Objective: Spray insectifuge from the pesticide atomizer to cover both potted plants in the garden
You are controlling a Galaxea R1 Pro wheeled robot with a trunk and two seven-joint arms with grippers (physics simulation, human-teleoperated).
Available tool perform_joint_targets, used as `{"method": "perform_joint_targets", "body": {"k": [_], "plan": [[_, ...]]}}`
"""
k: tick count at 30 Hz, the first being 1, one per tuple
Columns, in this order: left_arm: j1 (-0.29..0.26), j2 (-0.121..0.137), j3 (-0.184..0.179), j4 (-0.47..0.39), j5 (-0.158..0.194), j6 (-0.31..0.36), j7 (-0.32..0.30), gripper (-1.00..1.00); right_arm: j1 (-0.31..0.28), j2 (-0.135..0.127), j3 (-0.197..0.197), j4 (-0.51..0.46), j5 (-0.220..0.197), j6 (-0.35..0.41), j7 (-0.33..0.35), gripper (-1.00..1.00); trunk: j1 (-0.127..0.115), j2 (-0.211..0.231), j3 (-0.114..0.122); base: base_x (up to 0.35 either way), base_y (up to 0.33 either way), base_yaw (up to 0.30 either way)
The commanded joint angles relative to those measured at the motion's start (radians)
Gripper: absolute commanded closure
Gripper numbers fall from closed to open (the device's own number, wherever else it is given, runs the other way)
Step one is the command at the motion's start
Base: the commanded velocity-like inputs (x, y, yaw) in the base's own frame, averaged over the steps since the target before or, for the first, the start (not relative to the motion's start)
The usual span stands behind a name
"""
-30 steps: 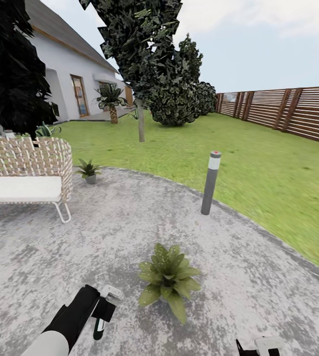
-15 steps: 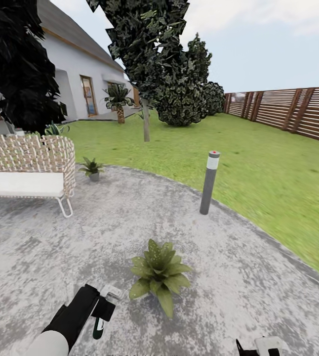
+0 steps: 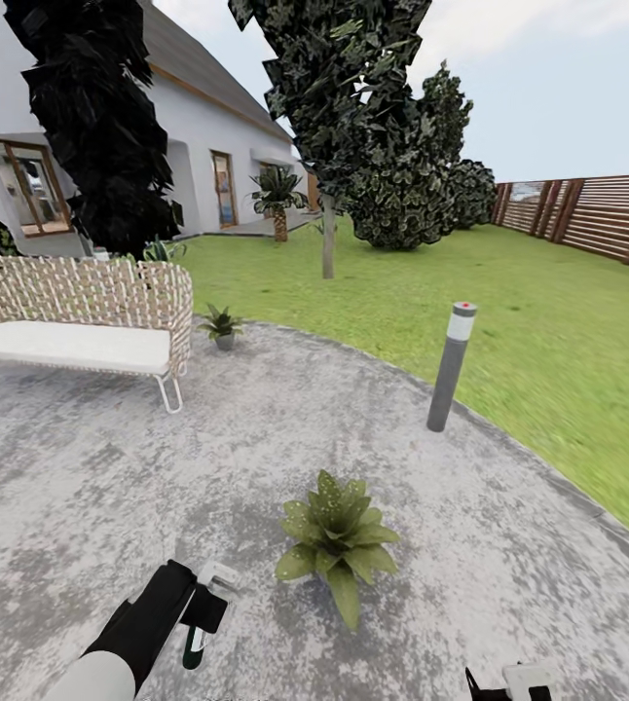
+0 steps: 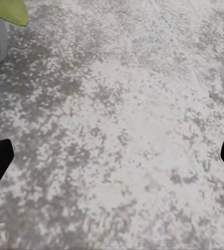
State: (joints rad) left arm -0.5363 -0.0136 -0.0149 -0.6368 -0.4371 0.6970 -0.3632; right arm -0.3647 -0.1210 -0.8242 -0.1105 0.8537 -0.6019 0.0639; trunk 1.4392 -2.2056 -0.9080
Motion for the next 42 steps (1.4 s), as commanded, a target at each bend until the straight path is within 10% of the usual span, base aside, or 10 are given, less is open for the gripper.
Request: {"method": "perform_joint_targets", "body": {"k": [1, 42], "plan": [[-0.001, 0.000, 0.000, -0.001, -0.011, 0.002, -0.008, 1.00, 0.000, 0.000, -0.008, 0.000, 0.002, -0.004, 0.007, -1.00, 0.000, 0.000, -0.001, 0.000, 0.000, 0.206], [0.001, 0.000, -0.002, 0.002, -0.014, 0.006, -0.008, 1.00, 0.000, 0.001, -0.007, 0.002, 0.002, -0.003, 0.007, -1.00, 0.000, 0.000, -0.001, 0.029, -0.188, 0.147]]}}
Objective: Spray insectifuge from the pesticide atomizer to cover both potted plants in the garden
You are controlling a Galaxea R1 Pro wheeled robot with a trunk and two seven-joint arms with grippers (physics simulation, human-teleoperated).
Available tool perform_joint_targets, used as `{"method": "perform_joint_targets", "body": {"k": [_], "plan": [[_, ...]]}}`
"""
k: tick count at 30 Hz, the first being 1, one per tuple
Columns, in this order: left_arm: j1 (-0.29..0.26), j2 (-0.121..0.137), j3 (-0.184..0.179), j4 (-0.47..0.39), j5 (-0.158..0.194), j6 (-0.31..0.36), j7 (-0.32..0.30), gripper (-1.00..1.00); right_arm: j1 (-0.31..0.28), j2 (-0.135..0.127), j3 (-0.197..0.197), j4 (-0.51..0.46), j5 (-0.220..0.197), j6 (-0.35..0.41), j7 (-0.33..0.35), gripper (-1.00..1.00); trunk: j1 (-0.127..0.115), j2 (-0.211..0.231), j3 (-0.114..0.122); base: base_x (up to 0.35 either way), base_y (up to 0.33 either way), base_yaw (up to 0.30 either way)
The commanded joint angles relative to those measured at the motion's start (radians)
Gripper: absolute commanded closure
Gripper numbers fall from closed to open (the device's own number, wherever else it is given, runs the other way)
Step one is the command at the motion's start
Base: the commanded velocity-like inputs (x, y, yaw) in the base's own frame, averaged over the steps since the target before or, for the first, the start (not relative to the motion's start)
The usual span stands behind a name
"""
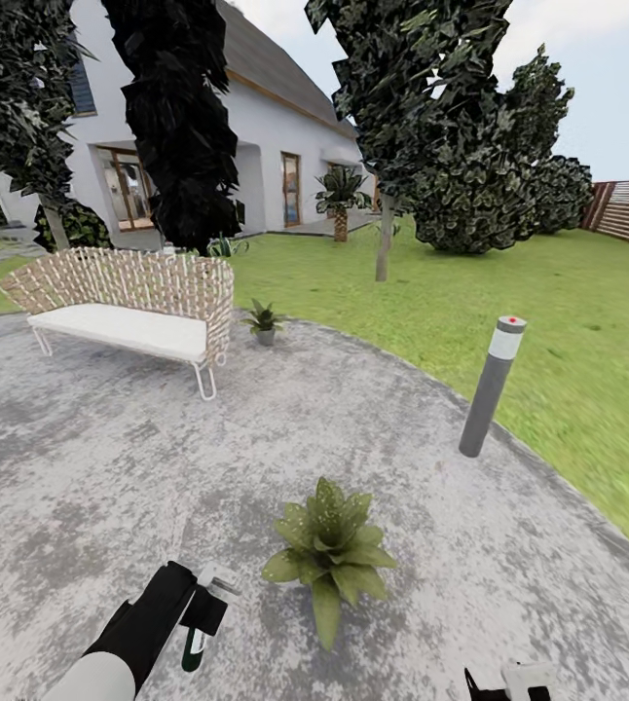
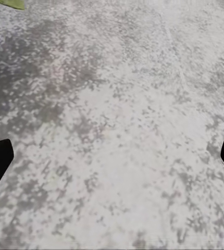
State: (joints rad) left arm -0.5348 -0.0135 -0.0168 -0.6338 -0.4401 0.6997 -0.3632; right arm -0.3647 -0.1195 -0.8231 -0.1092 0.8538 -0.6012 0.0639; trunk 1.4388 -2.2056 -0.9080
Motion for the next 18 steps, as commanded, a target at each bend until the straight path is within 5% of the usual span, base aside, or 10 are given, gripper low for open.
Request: {"method": "perform_joint_targets", "body": {"k": [1, 8, 18], "plan": [[-0.001, 0.000, 0.000, -0.001, -0.011, 0.005, -0.008, 1.00, 0.000, 0.000, -0.008, 0.000, 0.002, -0.003, 0.007, -1.00, 0.000, 0.000, -0.001, 0.176, -0.226, 0.278], [0.002, 0.006, -0.002, 0.002, -0.011, 0.013, -0.008, 1.00, 0.000, 0.000, -0.008, 0.000, 0.002, -0.004, 0.007, -1.00, 0.000, 0.000, -0.001, 0.122, -0.116, 0.268], [0.003, 0.016, -0.019, 0.037, -0.023, 0.001, -0.015, 1.00, 0.000, 0.000, -0.009, 0.000, 0.002, -0.003, 0.007, -1.00, 0.000, 0.000, -0.001, 0.004, -0.003, 0.030]]}}
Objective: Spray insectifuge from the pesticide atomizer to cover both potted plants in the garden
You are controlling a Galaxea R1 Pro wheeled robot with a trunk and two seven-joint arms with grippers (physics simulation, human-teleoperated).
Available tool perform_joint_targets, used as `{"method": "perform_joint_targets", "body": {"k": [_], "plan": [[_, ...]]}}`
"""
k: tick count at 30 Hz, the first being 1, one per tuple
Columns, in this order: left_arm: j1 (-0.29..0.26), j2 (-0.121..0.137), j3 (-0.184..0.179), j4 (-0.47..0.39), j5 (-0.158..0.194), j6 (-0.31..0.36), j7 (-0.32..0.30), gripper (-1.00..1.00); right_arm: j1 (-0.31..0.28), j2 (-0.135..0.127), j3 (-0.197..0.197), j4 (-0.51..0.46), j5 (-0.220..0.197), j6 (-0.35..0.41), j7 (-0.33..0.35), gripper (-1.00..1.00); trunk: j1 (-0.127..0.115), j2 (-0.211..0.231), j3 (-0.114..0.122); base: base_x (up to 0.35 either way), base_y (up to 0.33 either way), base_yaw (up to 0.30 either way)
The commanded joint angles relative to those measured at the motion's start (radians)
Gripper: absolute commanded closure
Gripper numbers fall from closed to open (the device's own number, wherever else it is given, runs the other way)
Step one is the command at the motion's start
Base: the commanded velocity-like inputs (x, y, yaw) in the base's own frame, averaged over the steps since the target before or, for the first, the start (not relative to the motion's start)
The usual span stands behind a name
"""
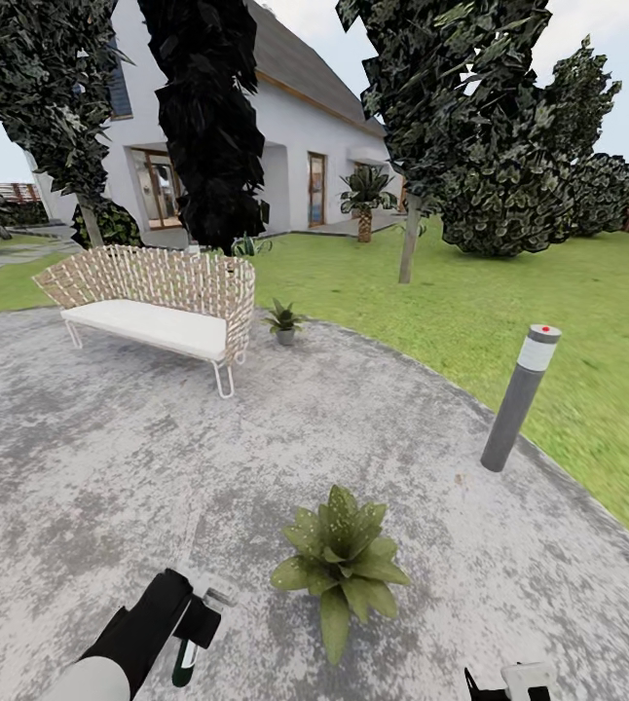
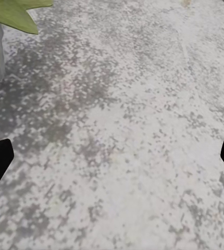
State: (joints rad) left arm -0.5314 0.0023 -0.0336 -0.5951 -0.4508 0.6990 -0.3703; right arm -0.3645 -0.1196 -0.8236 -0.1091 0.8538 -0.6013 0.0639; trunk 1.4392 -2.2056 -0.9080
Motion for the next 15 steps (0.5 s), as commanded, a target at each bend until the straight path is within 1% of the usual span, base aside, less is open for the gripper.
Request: {"method": "perform_joint_targets", "body": {"k": [1, 4, 5, 8, 9, 13, 15], "plan": [[0.000, -0.001, -0.038, -0.001, -0.013, 0.000, -0.010, 1.00, -0.001, 0.000, -0.008, 0.000, 0.002, -0.003, 0.007, -1.00, 0.000, 0.000, -0.001, 0.000, 0.000, 0.000], [0.010, 0.001, -0.092, 0.000, -0.013, -0.002, -0.010, 1.00, -0.001, 0.000, -0.008, 0.000, 0.002, -0.003, 0.007, -1.00, 0.000, 0.000, -0.001, 0.000, 0.000, 0.000], [0.011, 0.002, -0.099, -0.001, -0.013, -0.002, -0.010, 1.00, -0.001, 0.000, -0.008, 0.000, 0.002, -0.003, 0.007, -1.00, 0.000, 0.000, -0.001, 0.000, 0.000, 0.000], [0.014, 0.005, -0.108, -0.001, -0.011, -0.002, -0.011, 1.00, -0.001, 0.000, -0.008, 0.000, 0.002, -0.003, 0.007, -1.00, 0.000, 0.000, -0.001, 0.015, 0.000, 0.000], [0.014, 0.005, -0.102, -0.003, -0.008, -0.003, -0.012, 1.00, -0.001, 0.000, -0.009, 0.000, 0.002, -0.003, 0.007, -1.00, 0.000, 0.000, -0.001, 0.104, -0.095, 0.000], [0.014, 0.005, -0.098, -0.007, -0.008, -0.003, -0.011, 1.00, -0.001, 0.000, -0.008, 0.000, 0.002, -0.003, 0.007, -1.00, 0.000, 0.000, -0.001, 0.151, -0.184, 0.007], [0.014, 0.005, -0.098, -0.007, -0.008, -0.003, -0.009, 1.00, -0.001, 0.000, -0.008, 0.000, 0.002, -0.004, 0.007, -1.00, 0.000, 0.000, -0.001, 0.056, -0.262, 0.117]]}}
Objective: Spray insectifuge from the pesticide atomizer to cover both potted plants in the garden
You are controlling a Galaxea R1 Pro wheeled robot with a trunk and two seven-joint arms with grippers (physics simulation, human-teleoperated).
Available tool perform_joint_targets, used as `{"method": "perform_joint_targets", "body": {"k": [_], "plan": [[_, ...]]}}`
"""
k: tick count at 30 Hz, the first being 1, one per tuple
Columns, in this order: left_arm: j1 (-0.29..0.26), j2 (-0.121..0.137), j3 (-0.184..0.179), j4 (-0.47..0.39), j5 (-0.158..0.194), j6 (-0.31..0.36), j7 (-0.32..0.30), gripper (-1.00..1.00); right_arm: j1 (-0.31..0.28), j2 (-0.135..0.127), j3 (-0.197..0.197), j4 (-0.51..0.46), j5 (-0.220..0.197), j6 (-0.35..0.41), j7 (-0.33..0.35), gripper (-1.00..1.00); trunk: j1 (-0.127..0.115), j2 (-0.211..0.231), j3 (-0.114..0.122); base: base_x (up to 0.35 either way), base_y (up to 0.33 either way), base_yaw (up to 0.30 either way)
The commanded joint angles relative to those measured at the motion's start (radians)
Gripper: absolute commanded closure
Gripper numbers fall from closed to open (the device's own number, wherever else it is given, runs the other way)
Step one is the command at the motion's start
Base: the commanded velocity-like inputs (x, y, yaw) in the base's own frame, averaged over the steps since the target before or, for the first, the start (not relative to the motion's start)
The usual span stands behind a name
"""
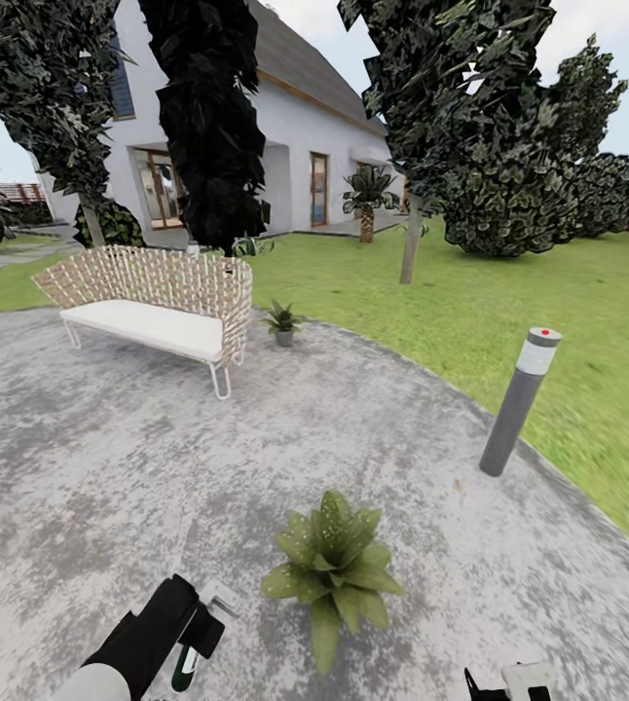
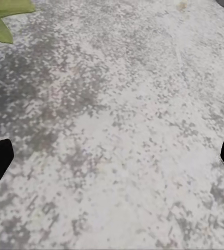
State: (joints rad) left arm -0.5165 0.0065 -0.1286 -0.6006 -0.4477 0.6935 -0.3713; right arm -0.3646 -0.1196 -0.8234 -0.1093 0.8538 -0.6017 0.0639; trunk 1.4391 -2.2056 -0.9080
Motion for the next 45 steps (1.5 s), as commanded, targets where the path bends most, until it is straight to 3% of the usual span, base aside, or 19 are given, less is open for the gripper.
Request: {"method": "perform_joint_targets", "body": {"k": [1, 16, 21, 24, 27, 38, 45], "plan": [[0.000, 0.000, -0.003, -0.002, -0.011, 0.003, -0.007, 1.00, 0.000, 0.000, -0.008, 0.000, 0.002, -0.003, 0.007, -1.00, 0.000, 0.000, -0.001, 0.018, -0.273, 0.223], [0.000, 0.003, -0.002, -0.010, -0.012, 0.008, -0.003, 1.00, 0.000, 0.000, -0.008, 0.000, 0.002, -0.003, 0.007, -1.00, 0.000, 0.000, -0.001, 0.014, -0.268, 0.274], [0.000, 0.035, 0.019, -0.008, -0.007, 0.009, -0.002, 1.00, 0.000, 0.000, -0.008, 0.000, 0.002, -0.003, 0.007, -1.00, 0.000, 0.000, -0.001, 0.008, -0.026, 0.247], [0.000, 0.032, 0.048, -0.010, -0.004, 0.005, -0.002, 1.00, 0.000, 0.000, -0.008, 0.000, 0.002, -0.003, 0.007, -1.00, 0.000, 0.000, -0.001, 0.000, -0.002, 0.050], [0.000, 0.029, 0.054, -0.010, -0.003, 0.004, -0.002, 1.00, 0.000, 0.000, -0.008, 0.000, 0.002, -0.003, 0.007, -1.00, 0.000, 0.000, -0.001, 0.000, 0.000, 0.009], [0.000, 0.029, 0.057, -0.010, -0.004, 0.003, 0.000, 1.00, 0.000, 0.000, -0.008, 0.000, 0.002, -0.003, 0.007, -1.00, 0.000, 0.000, -0.001, 0.018, -0.068, 0.007], [0.000, 0.029, 0.057, -0.010, -0.005, 0.003, 0.000, 1.00, 0.000, 0.000, -0.008, 0.000, 0.002, -0.003, 0.007, -1.00, 0.000, 0.000, -0.001, 0.048, -0.256, 0.248]]}}
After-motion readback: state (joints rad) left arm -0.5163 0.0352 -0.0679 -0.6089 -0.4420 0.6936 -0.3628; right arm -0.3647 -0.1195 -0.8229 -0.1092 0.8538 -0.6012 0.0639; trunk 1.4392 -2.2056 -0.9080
